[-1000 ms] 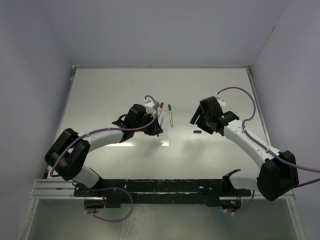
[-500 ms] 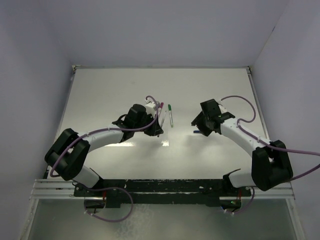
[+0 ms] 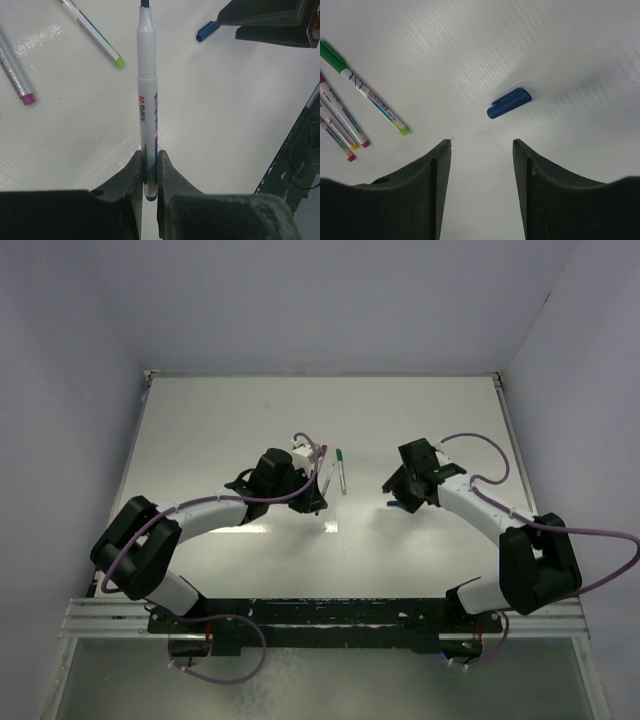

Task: Insert the pens into the pen caps

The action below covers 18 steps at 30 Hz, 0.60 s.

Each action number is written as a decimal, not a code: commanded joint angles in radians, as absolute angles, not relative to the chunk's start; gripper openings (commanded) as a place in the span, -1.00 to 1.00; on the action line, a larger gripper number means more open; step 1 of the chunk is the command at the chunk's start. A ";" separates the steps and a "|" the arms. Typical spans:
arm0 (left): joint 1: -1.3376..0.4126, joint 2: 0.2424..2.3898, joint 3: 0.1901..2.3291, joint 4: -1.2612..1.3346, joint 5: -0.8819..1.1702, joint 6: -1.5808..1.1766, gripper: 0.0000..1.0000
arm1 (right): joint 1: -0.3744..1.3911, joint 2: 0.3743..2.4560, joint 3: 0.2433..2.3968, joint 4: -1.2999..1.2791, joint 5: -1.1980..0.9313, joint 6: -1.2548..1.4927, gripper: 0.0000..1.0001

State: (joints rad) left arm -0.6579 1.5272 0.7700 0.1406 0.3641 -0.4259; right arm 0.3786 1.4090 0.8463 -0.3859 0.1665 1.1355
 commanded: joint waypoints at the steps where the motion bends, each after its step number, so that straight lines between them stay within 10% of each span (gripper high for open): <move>1: -0.663 1.539 0.804 0.176 0.392 -0.405 -1.00 | 0.373 1.435 0.850 -0.402 0.203 1.155 0.09; 18: -0.662 1.550 0.812 0.169 0.408 -0.403 -1.00 | 0.361 1.538 0.835 -0.353 0.227 1.173 0.08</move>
